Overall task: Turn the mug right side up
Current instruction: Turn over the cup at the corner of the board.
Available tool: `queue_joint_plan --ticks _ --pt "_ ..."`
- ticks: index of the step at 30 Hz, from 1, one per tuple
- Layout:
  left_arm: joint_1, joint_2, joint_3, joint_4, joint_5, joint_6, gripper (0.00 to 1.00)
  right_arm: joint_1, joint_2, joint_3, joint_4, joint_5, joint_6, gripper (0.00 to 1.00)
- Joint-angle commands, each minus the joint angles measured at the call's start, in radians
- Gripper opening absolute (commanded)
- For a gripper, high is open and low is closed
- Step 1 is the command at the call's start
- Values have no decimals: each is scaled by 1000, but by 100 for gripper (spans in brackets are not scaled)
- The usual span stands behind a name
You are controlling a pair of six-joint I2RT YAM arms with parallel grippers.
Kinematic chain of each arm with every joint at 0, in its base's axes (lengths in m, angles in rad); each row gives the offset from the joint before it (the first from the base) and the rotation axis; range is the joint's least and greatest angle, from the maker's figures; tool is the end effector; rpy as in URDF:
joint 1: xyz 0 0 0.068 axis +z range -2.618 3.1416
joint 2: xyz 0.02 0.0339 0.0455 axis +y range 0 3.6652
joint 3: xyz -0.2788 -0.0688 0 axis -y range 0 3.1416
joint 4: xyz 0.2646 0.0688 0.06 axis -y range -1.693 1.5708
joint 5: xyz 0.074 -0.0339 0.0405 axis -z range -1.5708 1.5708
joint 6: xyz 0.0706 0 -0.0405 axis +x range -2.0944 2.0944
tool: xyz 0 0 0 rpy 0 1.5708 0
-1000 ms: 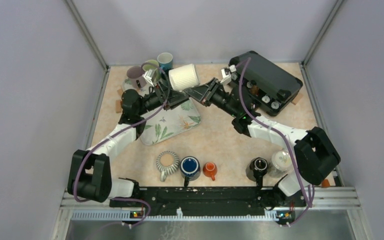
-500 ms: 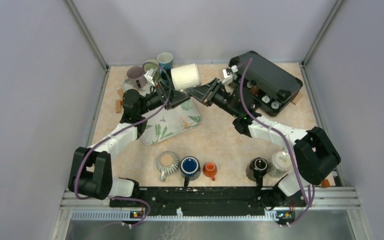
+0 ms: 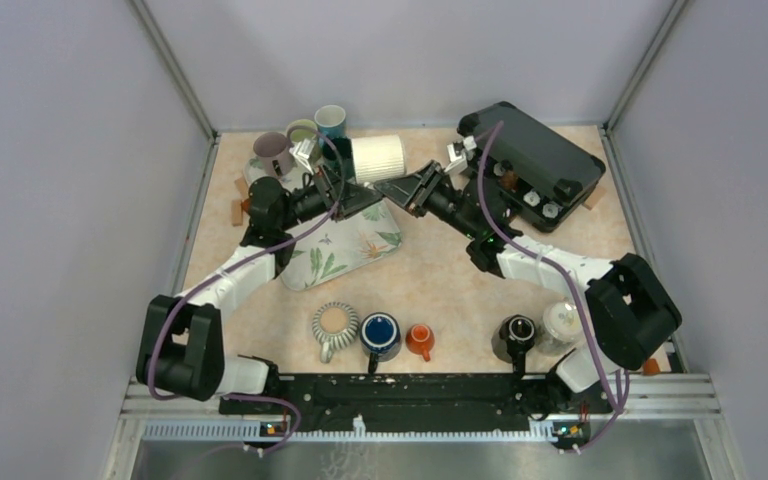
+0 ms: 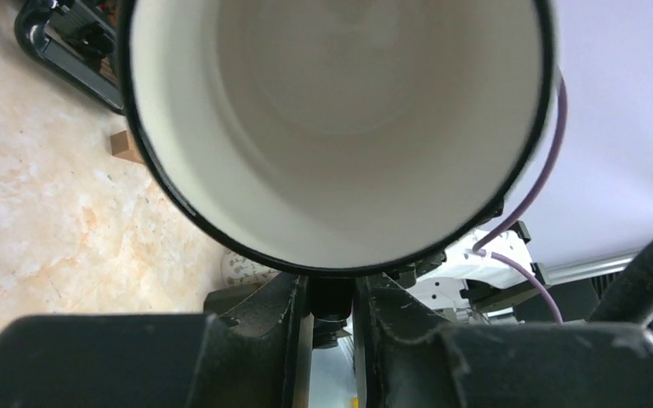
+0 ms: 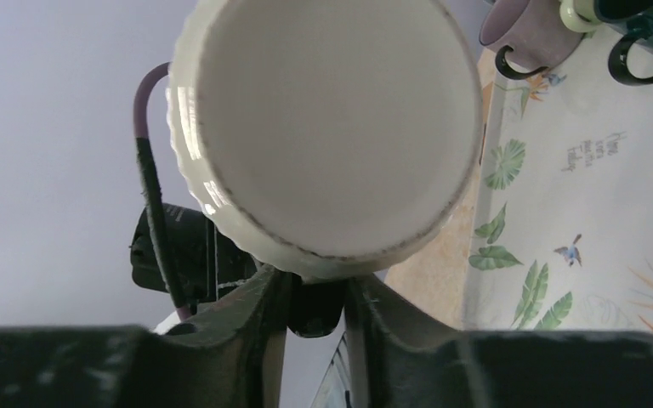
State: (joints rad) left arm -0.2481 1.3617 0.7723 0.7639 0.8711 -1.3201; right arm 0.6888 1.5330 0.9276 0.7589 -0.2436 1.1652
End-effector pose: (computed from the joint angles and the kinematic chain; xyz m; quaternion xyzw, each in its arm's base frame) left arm 0.3096 -0.1342 0.3098 -0.0198 0.6661 -0.6825 0.3002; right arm 0.2995 0.2687 0.3126 0.0628 0.6495 0.6502 0.3891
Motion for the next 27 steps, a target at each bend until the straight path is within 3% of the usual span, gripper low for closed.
queue_joint_plan --ticks 1,17,22,27 --pt "-3 -53 72 -68 -102 122 0 6 -7 0 66 -9 -66 33" --pt "-3 -94 128 -303 -224 340 0 5 -12 -16 -68 31 -118 76" --pt "-3 -117 179 -479 -312 470 0 5 -46 -35 -132 52 -150 89" --pt "-3 -149 226 -646 -462 617 0 6 -98 -41 -251 88 -205 95"
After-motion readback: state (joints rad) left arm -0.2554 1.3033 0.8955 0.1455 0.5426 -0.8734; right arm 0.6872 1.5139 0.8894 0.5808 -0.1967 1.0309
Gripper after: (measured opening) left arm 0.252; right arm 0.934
